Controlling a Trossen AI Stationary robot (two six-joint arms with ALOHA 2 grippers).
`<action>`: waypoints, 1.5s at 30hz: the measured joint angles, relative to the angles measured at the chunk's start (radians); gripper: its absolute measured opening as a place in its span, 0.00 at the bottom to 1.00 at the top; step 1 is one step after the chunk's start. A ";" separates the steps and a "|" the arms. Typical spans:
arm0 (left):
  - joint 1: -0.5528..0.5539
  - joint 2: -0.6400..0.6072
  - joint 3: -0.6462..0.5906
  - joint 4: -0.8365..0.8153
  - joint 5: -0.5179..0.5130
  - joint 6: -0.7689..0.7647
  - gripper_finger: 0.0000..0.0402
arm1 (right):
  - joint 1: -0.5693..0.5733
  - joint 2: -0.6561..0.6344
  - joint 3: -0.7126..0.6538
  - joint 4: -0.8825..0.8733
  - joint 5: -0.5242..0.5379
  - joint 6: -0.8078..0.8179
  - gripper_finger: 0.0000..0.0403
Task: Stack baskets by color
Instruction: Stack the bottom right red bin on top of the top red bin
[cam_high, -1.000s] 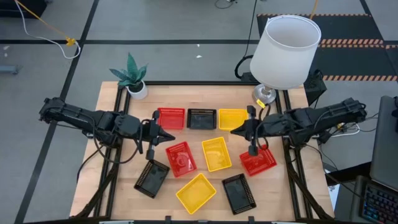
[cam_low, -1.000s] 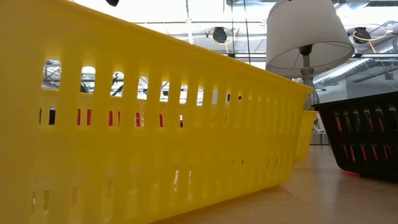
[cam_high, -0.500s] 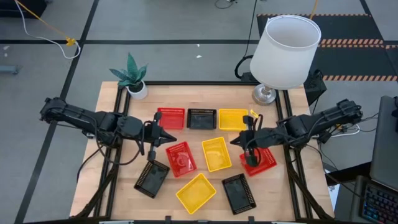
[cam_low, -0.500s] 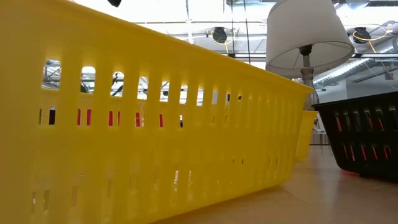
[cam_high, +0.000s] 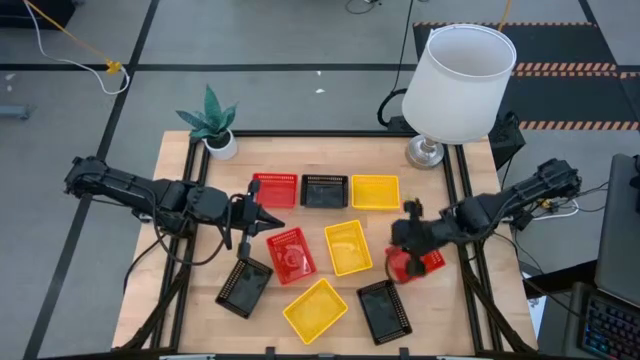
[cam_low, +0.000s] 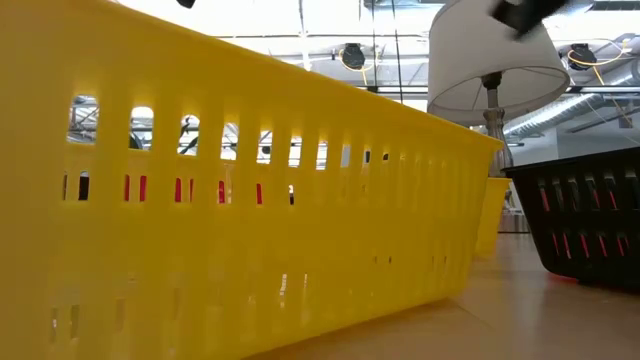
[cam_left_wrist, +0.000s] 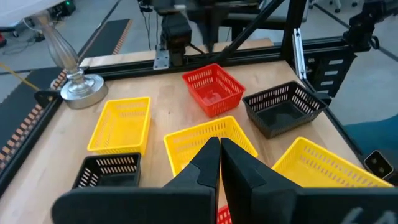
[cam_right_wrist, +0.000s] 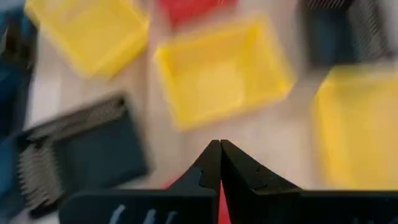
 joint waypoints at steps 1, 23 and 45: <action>0.000 0.000 0.000 0.000 0.000 0.008 0.04 | 0.028 -0.001 -0.010 -0.039 -0.022 0.056 0.01; 0.001 0.000 -0.001 0.038 -0.003 0.006 0.04 | 0.342 0.000 -0.300 0.016 -0.181 0.319 0.24; 0.001 0.000 -0.001 0.039 -0.003 0.007 0.04 | 0.342 0.000 -0.423 0.060 -0.128 0.159 0.27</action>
